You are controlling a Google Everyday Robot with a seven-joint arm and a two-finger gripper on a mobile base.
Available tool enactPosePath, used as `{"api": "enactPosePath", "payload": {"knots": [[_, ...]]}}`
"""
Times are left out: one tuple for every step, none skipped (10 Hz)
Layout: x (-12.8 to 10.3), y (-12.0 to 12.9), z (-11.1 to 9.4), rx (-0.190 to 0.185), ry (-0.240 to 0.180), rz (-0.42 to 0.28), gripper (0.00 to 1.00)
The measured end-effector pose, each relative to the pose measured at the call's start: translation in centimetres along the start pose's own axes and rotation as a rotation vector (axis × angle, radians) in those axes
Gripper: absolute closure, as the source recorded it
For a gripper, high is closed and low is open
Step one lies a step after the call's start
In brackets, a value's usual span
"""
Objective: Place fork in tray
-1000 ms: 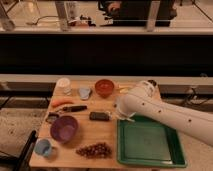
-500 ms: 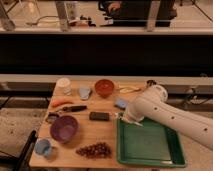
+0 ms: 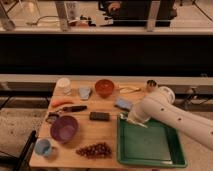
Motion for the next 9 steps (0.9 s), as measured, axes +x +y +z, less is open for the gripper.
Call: {"api": "enactPosePath", "payload": {"knots": [[0.6, 0.2, -0.1, 0.000, -0.001, 0.013, 0.99], [1.4, 0.2, -0.2, -0.003, -0.002, 0.029, 0.99], [2.6, -0.1, -0.4, 0.005, 0.000, 0.041, 0.99], [3.2, -0.2, -0.6, 0.001, 0.001, 0.041, 0.99], [3.1, -0.2, -0.6, -0.006, 0.003, 0.039, 0.99], [2.8, 0.1, -0.6, -0.007, 0.005, 0.043, 0.99], [2.9, 0.5, -0.4, -0.009, 0.006, 0.053, 0.99], [3.6, 0.7, -0.2, -0.007, 0.009, 0.062, 0.96], [4.2, 0.6, -0.4, -0.007, 0.009, 0.063, 0.90]]}}
